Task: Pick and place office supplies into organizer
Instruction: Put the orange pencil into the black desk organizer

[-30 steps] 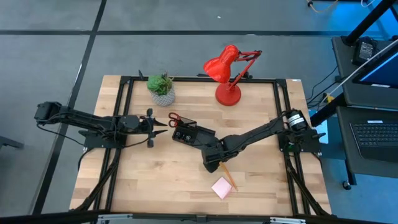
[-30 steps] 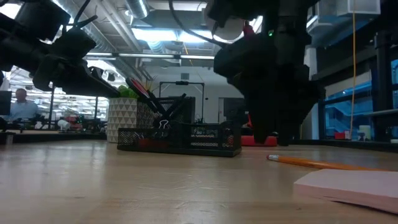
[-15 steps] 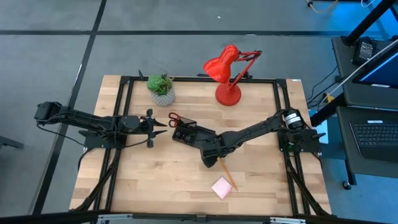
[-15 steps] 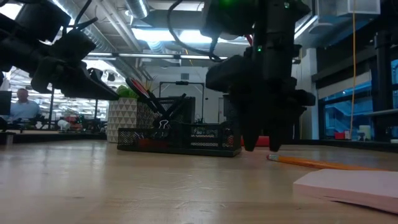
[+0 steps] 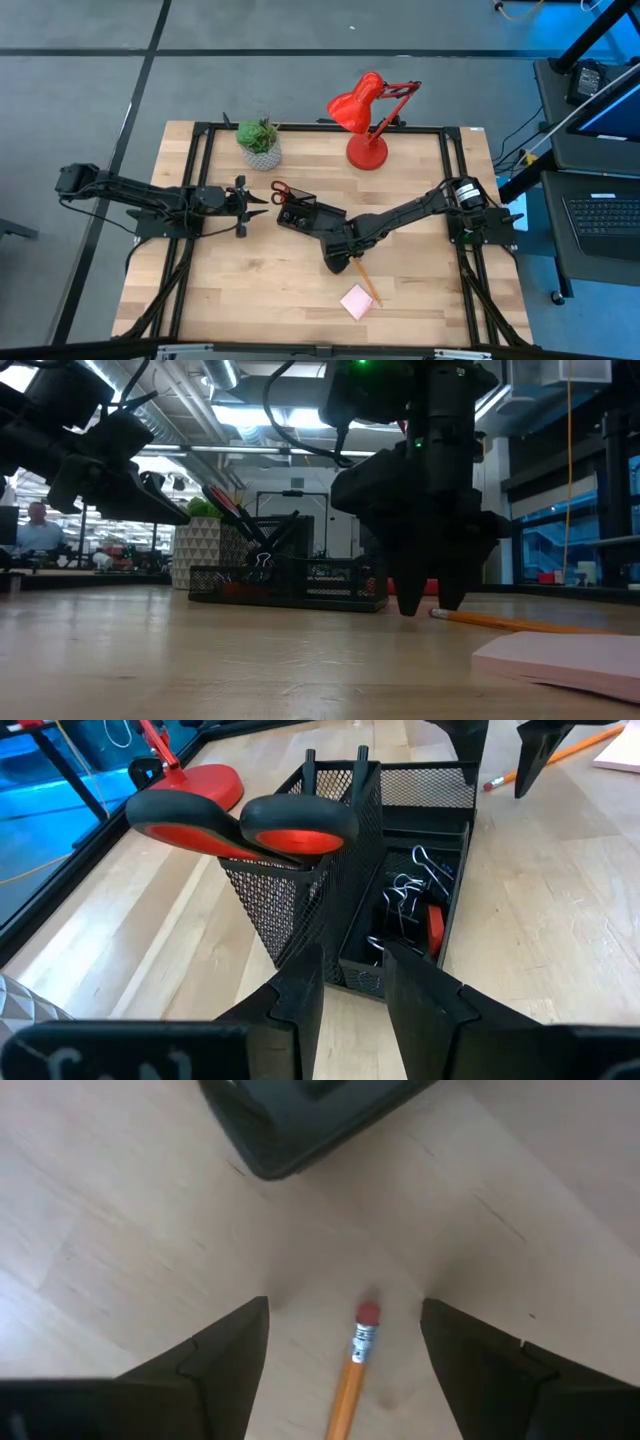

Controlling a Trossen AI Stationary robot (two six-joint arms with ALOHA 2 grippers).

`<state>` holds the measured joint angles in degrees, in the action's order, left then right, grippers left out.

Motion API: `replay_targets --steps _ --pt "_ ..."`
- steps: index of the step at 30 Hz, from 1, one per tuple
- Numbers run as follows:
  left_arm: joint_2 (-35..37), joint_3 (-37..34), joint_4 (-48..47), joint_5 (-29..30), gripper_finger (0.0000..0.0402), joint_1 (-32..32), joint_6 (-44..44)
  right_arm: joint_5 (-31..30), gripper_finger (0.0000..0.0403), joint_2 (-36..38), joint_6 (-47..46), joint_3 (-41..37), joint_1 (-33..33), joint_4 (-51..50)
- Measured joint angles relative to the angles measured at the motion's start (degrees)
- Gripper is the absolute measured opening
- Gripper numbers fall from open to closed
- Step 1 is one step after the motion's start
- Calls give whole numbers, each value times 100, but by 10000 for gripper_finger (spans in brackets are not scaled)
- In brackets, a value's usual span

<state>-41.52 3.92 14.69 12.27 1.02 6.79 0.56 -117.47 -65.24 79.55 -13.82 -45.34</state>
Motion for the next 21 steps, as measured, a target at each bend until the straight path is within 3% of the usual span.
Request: replay_targets --steps 6,21 --pt "0 0 3 0 100 0 0 -88 265 -2 475 -4 -11 5" --pt "0 0 5 2 100 0 0 -248 241 -8 408 -11 -11 -53"
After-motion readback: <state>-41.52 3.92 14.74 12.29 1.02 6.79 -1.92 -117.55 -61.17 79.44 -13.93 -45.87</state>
